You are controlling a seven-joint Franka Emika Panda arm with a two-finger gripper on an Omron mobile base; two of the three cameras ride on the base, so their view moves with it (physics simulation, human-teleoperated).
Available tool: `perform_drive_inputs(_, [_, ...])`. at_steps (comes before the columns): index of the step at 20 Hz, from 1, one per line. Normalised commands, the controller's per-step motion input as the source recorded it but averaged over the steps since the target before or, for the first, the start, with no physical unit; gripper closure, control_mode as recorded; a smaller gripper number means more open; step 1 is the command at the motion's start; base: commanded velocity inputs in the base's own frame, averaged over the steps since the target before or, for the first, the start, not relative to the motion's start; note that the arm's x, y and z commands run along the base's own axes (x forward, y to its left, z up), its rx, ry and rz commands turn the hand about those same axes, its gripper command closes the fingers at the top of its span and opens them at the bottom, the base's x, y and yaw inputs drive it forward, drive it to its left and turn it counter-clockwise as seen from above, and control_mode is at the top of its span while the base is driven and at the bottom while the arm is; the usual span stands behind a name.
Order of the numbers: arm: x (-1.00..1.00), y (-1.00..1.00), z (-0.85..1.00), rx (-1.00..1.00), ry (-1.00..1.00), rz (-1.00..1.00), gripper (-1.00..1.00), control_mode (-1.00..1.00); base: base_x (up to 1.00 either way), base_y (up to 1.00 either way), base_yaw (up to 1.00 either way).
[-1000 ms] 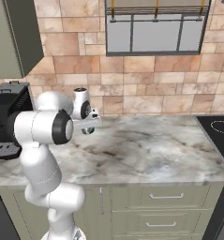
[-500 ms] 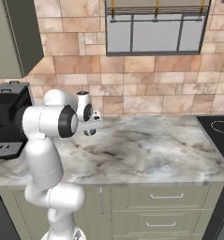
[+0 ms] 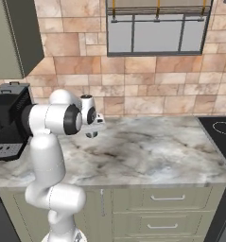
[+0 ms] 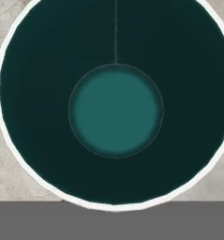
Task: Clear the mugs and bowl far away from the sink.
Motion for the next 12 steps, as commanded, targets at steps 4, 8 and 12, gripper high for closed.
perform_drive_inputs(4, [0.15,0.02,-0.32,0.00,0.00,0.00,-1.00,-1.00,0.00,0.00,0.00])
perform_drive_inputs(8, [0.07,0.03,-0.22,0.00,0.00,0.00,-1.00,-1.00,0.00,0.00,0.00])
perform_drive_inputs(12, [0.00,0.00,-0.03,0.00,0.00,0.00,-1.00,-1.00,0.00,0.00,0.00])
